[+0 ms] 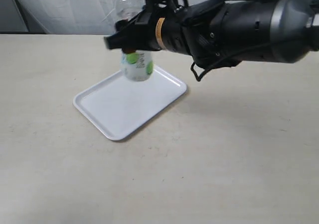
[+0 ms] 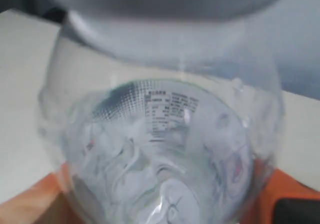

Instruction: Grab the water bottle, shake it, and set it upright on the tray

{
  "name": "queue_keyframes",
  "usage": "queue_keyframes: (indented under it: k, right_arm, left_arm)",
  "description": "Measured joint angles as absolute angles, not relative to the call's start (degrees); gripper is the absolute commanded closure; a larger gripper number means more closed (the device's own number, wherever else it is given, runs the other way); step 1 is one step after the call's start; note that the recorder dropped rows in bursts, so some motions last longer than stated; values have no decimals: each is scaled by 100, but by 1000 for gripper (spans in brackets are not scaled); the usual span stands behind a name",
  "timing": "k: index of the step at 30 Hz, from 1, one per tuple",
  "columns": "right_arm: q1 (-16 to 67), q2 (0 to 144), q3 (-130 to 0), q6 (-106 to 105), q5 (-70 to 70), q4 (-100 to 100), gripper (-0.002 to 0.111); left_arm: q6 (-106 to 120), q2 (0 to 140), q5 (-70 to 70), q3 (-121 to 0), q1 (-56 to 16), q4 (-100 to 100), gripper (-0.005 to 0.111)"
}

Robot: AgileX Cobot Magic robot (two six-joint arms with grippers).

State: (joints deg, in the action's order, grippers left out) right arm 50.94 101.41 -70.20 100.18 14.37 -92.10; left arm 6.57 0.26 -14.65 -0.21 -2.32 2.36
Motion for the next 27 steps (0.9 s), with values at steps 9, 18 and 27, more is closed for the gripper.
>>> queue_keyframes:
  k: [9,18,27]
  right_arm:
    - [4920,10441,-7385,9285,1840,-8733,109]
    - [4948,10654,-7850,8023,2418,-7317,109]
    - [4983,10999,-8502,5112,2234,-4252,109]
  left_arm:
    - [657,26,-1465,-21,-232,236,106]
    - [657,26,-1465,-21,-232,236,106]
    - [657,26,-1465,-21,-232,236,106]
